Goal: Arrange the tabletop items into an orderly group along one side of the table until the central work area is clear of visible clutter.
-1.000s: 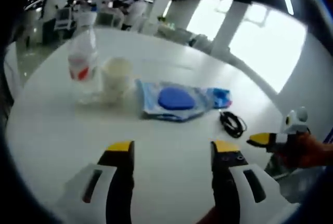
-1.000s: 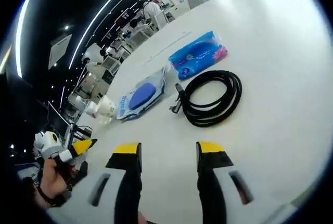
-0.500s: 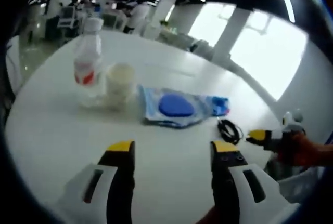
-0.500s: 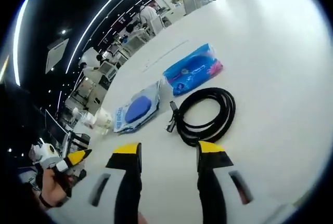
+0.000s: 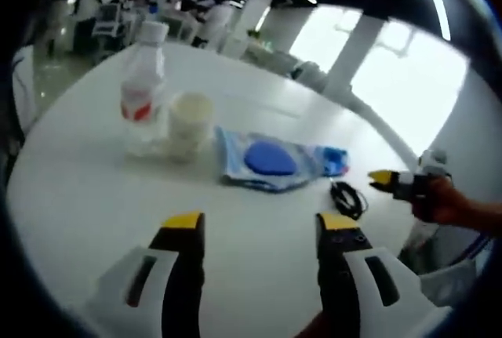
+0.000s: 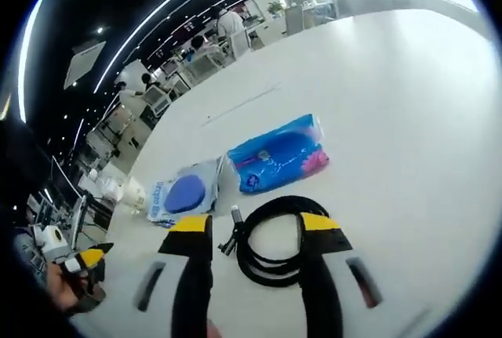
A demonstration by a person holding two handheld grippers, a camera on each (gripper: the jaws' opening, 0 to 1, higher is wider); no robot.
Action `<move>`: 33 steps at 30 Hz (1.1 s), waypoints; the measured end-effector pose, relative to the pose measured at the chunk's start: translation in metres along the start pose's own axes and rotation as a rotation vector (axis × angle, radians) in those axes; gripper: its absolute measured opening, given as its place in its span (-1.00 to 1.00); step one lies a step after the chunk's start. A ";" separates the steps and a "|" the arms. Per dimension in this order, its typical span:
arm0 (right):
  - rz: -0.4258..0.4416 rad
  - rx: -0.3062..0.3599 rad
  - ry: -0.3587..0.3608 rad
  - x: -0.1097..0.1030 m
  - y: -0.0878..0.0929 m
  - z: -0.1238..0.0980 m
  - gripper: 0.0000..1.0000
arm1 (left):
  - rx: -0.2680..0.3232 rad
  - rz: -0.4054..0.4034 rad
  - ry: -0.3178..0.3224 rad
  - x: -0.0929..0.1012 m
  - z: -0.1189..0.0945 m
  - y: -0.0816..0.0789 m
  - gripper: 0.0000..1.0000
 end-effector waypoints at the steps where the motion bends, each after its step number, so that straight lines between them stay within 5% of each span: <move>1: -0.010 -0.002 0.006 0.002 -0.002 0.001 -0.15 | 0.001 -0.007 -0.004 -0.002 -0.001 0.000 0.08; 11: -0.069 -0.019 0.077 0.014 -0.032 0.012 -0.20 | 0.020 -0.019 -0.018 -0.007 -0.003 -0.005 0.08; 25: -0.148 -0.115 0.103 0.023 -0.044 0.040 -0.17 | 0.018 -0.036 -0.056 -0.021 -0.011 0.000 0.08; 33: -0.204 -0.186 0.118 0.067 -0.062 0.094 -0.19 | 0.016 -0.047 -0.072 -0.025 -0.013 0.001 0.07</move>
Point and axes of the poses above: the point that each gripper's makers call its tool centre point, and the gripper's own axes: z roughly forward along the fingers, x roughly to its right, y roughly out of its underside, the point moved 1 cm from there along -z, roughly backward along the fingers, and after that the axes turned 3 degrees about x, right-handed, at the moved point
